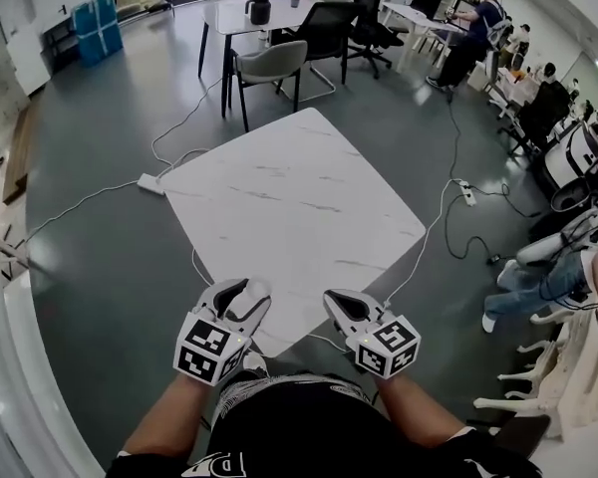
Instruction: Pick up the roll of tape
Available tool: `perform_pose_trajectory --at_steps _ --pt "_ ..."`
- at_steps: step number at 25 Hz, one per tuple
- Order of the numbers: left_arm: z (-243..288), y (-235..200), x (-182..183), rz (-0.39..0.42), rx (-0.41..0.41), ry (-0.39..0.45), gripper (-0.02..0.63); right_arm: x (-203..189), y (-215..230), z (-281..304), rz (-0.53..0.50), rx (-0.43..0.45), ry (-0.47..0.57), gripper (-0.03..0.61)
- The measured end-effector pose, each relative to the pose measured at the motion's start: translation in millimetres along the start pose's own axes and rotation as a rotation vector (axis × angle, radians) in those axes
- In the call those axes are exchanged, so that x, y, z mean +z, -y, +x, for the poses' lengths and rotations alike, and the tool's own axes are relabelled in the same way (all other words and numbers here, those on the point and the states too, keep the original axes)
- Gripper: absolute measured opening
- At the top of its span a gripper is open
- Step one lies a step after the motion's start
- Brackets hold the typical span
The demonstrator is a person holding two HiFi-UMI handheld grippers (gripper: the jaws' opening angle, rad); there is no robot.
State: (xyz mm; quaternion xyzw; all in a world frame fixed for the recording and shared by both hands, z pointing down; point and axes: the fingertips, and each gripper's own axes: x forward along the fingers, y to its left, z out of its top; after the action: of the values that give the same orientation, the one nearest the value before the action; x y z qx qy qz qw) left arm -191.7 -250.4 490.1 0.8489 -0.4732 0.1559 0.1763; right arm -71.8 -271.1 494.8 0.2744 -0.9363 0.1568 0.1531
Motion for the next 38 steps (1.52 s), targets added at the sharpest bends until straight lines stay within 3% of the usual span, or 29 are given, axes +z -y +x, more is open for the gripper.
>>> perform_pose_trajectory --at_steps 8,26,31,38 --pt "-10.1 48.3 -4.1 -0.075 0.088 0.041 0.206 -8.8 -2.6 -50.9 -0.066 0.085 -0.031 0.005" --pt "-28.4 177.3 -29.5 -0.099 0.194 0.074 0.206 -67.1 -11.4 -151.1 -0.072 0.189 -0.02 0.005" --pt "-34.1 192.3 -43.7 -0.119 0.197 0.05 0.206 -71.7 -18.3 -156.7 -0.07 0.205 -0.022 0.005" --pt "-44.7 175.3 -25.8 -0.083 0.182 0.073 0.206 -60.2 -23.9 -151.0 -0.063 0.165 0.002 0.005"
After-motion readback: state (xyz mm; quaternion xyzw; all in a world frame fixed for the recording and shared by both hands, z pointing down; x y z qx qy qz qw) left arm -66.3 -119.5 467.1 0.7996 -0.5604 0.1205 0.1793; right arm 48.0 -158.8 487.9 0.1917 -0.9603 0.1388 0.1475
